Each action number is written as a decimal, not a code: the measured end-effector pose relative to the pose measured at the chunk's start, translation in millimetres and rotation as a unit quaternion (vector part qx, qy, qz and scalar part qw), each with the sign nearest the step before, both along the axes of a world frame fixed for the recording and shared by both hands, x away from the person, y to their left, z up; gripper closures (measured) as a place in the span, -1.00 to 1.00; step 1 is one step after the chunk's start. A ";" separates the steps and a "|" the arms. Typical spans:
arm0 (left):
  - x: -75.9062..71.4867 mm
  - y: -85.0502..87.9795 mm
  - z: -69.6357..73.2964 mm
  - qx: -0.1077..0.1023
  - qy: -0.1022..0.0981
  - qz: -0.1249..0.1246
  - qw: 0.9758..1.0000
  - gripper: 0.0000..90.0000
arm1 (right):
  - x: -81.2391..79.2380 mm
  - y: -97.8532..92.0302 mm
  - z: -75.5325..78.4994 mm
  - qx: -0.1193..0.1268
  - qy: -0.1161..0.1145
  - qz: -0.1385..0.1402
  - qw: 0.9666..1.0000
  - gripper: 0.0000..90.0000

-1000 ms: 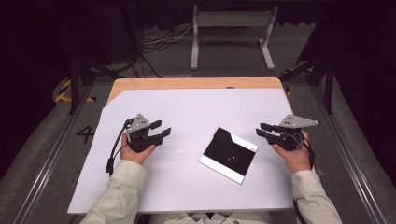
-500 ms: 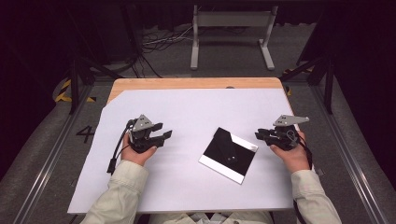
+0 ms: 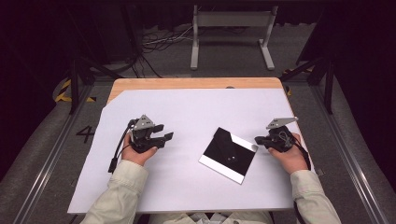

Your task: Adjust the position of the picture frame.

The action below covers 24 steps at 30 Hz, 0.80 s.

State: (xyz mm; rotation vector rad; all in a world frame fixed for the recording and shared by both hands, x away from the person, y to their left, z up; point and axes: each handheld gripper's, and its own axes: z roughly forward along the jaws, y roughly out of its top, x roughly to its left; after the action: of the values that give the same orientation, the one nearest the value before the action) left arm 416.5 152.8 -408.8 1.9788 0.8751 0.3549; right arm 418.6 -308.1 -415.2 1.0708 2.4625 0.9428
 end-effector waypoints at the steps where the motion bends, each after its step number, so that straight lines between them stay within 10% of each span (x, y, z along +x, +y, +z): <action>1: -0.1 -0.6 -0.2 -0.001 0.001 0.000 1.000 0.03 | 0.4 -0.6 -0.3 -0.001 0.002 -0.002 1.000 0.99; 24: -4.7 -15.1 -0.2 0.035 0.024 -0.045 0.998 0.25 | 2.5 1.1 -9.9 -0.049 0.019 0.010 0.999 1.00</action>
State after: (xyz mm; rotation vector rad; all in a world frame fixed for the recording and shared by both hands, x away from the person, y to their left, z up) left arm 411.8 137.8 -409.0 2.0923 0.8103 0.2897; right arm 421.1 -307.1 -425.1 1.0435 2.5259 0.8057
